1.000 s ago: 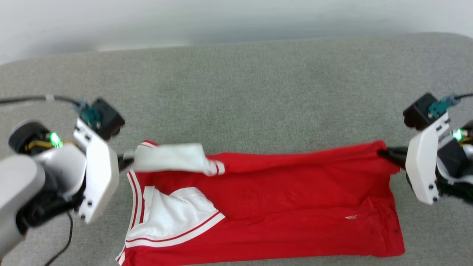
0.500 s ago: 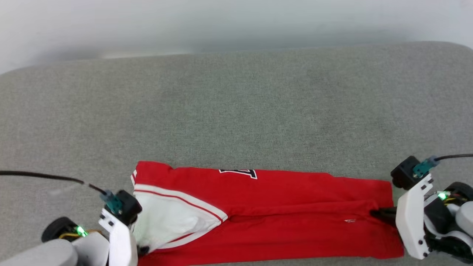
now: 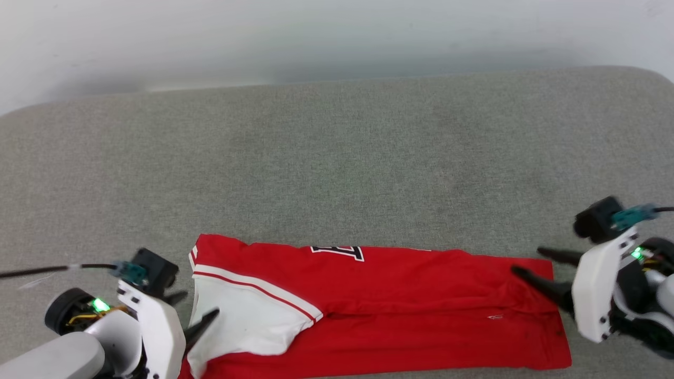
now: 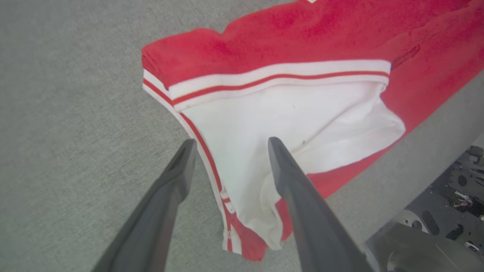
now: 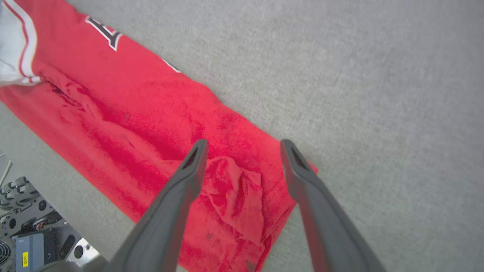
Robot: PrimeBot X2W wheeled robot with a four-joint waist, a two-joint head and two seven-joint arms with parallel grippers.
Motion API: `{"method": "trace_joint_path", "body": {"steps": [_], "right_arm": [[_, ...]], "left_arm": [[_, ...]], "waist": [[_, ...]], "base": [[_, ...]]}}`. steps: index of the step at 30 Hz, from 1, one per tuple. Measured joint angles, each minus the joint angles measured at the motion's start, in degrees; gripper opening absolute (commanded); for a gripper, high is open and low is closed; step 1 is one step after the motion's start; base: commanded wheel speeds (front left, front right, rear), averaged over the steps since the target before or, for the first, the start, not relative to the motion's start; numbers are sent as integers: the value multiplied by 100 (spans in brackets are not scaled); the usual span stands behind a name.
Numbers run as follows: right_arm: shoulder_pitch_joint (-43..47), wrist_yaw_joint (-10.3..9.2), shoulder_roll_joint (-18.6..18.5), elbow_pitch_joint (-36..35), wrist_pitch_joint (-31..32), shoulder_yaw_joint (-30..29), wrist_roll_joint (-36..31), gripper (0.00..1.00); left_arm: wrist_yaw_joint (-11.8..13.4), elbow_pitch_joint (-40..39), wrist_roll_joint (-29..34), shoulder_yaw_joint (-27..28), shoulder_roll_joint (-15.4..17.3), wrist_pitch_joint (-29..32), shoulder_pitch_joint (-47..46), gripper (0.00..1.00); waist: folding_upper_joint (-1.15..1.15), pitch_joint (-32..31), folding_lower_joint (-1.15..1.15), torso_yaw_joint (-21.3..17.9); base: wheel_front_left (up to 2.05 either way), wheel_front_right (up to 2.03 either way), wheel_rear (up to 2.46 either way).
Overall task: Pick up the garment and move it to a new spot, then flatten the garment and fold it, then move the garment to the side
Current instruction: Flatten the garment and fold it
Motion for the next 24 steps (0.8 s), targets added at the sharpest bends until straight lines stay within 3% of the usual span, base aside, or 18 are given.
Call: {"method": "trace_joint_path", "body": {"steps": [6,12,19,24], "right_arm": [[251,0,-159,-103,-843,-946,-116,100],[822,-1,-11,470,-1351,-1920,-292,100],[1557,-1,555,929,-1149,-2521,-194,100],[2006,-1,935,947,-860,-2718,145,100]], "left_arm": [[854,-149,245,490,-74,-1343,237,100],[1663,75,519,835,-353,-2468,534,100],[2408,116,973,1680,-793,-2738,955,100],[2715,-99,1784,2687,-1285,-2740,1582,100]], "waist": [[0,-86,0,17],[0,-33,0,37],[0,50,0,77],[0,135,0,124]], "base": [[0,0,0],[0,0,0],[0,0,0],[0,0,0]]}}
